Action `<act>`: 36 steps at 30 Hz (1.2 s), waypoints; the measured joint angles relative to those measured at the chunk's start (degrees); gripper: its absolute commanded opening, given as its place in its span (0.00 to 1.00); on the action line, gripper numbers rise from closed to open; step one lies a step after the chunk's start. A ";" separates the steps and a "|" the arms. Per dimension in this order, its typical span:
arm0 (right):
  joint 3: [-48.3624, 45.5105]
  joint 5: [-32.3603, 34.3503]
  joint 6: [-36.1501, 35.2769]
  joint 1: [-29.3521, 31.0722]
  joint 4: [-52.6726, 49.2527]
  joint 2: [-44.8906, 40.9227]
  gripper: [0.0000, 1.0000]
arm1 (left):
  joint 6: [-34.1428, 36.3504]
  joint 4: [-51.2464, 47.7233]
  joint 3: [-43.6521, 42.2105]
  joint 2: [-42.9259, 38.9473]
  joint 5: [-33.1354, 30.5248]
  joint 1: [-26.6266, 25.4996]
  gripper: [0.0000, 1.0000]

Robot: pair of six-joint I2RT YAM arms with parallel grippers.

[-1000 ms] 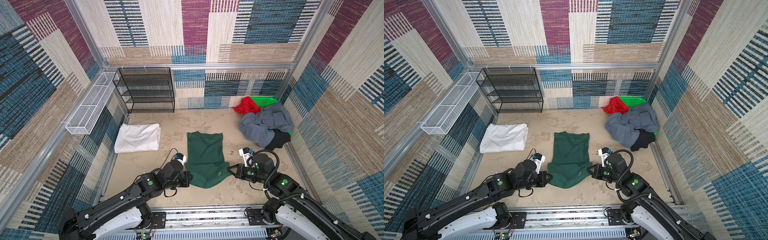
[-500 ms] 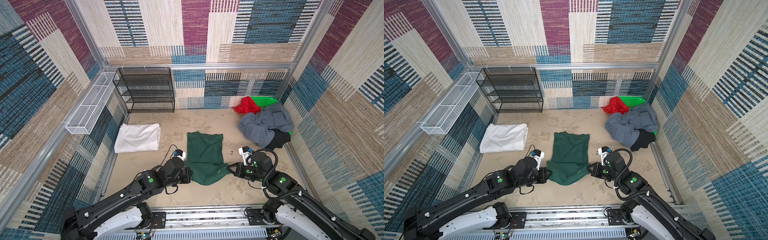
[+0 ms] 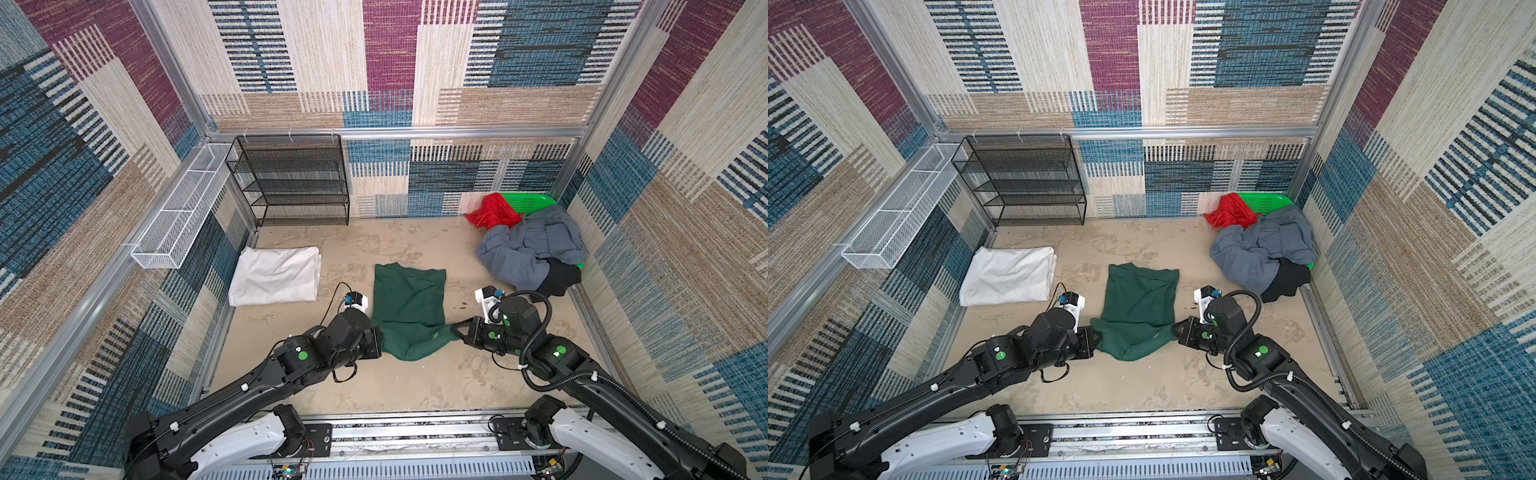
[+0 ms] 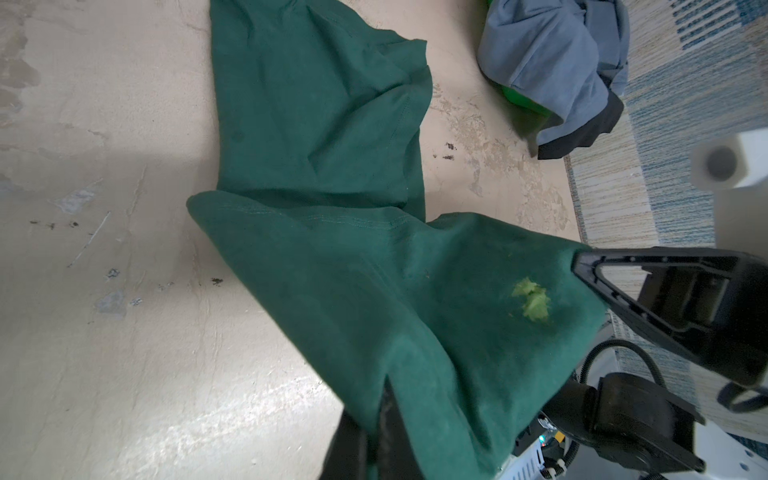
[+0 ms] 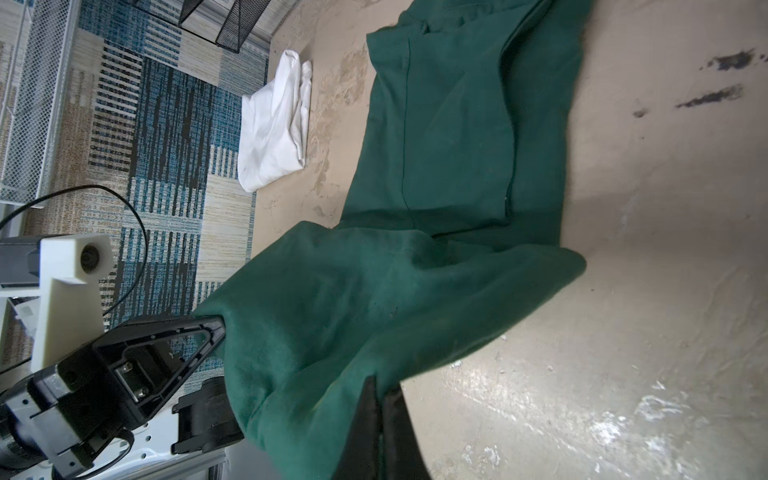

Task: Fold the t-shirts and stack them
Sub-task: 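Lift and fold the near end over toward the far end with both grippers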

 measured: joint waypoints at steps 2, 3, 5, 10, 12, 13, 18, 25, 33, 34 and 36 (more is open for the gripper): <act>0.55 0.37 0.20 0.00 0.02 0.74 0.00 | 0.20 -0.02 0.52 1.09 0.20 0.72 0.00; 0.79 0.37 0.20 0.00 0.24 1.16 0.00 | 0.33 -0.02 0.72 1.49 0.28 1.14 0.00; 1.29 0.39 0.20 0.00 0.83 2.27 0.00 | 0.63 -0.02 1.18 2.29 0.39 2.21 0.00; 2.69 0.50 0.17 -0.02 2.14 5.86 0.00 | 1.81 0.00 2.64 4.50 2.27 5.55 0.00; 3.61 1.46 0.07 -0.17 2.43 7.32 0.00 | 2.45 0.22 3.06 5.38 3.69 7.23 0.00; 4.17 1.51 -0.24 -0.33 2.54 8.04 0.00 | 2.71 0.57 3.15 6.03 4.02 8.33 0.00; 6.23 1.86 -1.25 -2.10 3.34 11.50 0.00 | 3.87 1.33 4.42 9.51 7.85 12.07 0.00; 7.50 -1.03 -2.99 -7.26 5.51 16.87 0.00 | 5.40 1.77 8.00 14.23 11.30 14.93 0.00; 12.15 -4.22 -4.79 -10.25 6.64 22.95 0.00 | 6.78 1.64 15.10 20.44 13.94 17.11 0.00; 12.83 -4.52 -5.01 -10.56 6.75 23.80 0.00 | 7.04 1.57 16.02 21.29 14.27 17.31 0.00; 14.05 -5.11 -5.42 -11.17 6.93 25.66 0.00 | 7.63 1.46 17.55 23.04 15.37 17.99 0.00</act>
